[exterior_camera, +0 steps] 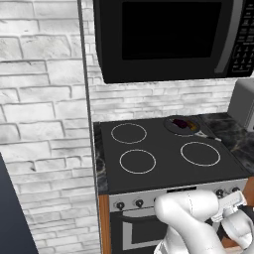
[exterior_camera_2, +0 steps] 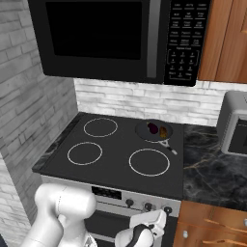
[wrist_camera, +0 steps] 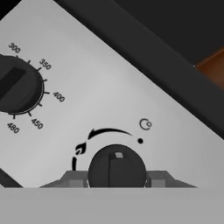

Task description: Put the sweet potato and eggplant in the pan. Then turn on the rear right burner and set the heat to medium.

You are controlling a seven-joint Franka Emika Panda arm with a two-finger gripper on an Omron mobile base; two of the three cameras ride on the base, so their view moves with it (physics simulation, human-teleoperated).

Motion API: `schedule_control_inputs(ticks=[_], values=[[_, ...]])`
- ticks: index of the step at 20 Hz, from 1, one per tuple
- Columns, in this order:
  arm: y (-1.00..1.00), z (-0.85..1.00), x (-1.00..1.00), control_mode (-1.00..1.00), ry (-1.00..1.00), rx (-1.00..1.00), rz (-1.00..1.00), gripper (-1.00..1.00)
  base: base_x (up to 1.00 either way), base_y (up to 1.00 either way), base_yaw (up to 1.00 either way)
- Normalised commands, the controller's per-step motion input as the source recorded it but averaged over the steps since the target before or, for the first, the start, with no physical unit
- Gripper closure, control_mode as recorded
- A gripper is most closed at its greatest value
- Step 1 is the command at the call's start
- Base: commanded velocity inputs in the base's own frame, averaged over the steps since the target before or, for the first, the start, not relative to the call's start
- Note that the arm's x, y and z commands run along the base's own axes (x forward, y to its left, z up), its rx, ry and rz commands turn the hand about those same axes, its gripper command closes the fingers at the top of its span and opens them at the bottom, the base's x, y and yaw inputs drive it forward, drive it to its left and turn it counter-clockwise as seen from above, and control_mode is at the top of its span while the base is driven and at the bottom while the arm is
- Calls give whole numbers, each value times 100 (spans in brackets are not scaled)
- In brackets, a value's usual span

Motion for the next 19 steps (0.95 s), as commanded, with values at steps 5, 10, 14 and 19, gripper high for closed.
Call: schedule_control_inputs(ticks=[5,10,14,19], values=[[-1,-11,-1,-100,0,-30,-6,100,0,0,0],[-2,-12,-3,-100,0,-31,-6,100,0,0,0],[-6,-17,-1,-100,0,-30,-7,100,0,0,0],[-9,-22,-4,-100,0,-28,-7,100,0,0,0]])
